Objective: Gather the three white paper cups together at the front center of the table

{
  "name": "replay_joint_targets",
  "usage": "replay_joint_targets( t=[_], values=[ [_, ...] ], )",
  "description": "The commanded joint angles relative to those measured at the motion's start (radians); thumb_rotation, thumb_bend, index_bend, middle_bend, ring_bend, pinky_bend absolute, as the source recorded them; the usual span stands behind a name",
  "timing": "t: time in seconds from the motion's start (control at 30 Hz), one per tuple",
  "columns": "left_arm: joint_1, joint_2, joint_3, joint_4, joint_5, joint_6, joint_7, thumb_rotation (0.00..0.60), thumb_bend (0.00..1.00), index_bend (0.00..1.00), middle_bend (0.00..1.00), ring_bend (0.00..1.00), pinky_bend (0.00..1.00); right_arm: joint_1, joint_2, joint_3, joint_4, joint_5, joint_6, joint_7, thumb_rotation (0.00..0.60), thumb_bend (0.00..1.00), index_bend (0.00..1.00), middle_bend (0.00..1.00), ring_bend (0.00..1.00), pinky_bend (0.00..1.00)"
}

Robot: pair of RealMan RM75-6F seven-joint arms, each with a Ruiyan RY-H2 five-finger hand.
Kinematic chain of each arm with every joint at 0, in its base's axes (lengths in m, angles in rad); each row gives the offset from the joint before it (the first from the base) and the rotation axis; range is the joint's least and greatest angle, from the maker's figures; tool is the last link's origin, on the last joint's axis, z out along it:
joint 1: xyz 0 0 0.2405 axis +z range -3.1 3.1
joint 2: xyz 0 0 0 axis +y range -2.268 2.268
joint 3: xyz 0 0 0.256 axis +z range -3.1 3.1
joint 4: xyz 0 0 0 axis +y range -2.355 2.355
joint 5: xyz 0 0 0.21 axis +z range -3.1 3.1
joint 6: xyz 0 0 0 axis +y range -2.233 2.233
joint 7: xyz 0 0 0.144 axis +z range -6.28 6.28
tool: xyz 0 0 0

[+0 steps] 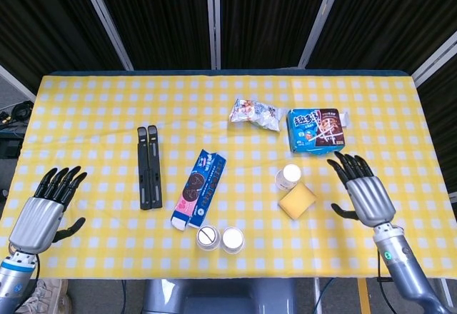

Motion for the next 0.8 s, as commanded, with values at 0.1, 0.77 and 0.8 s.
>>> replay_joint_targets(
  t=[0.1, 0.77, 0.8],
  values=[
    [0.004, 0.009, -0.009, 0.002, 0.006, -0.007, -0.020, 0.600, 0.25, 0.00, 0.00, 0.00, 0.00, 0.177, -0.080, 0.082, -0.006, 0.292, -0.189, -0.158, 0.600, 0.17, 0.17, 0.00, 0.00, 0.02],
    [0.016, 0.020, -0.029, 0.007, 0.025, -0.025, -0.053, 0.600, 0.25, 0.00, 0.00, 0.00, 0.00, 0.316, -0.207, 0.049, 0.123, 0.564, -0.231, -0.279, 0.600, 0.25, 0.23, 0.00, 0.00, 0.04],
    [0.016, 0.021, -0.029, 0.007, 0.027, -0.026, -0.054, 0.600, 0.25, 0.00, 0.00, 0.00, 0.00, 0.320, -0.210, 0.044, 0.128, 0.571, -0.231, -0.285, 0.600, 0.25, 0.23, 0.00, 0.00, 0.04]
  ],
)
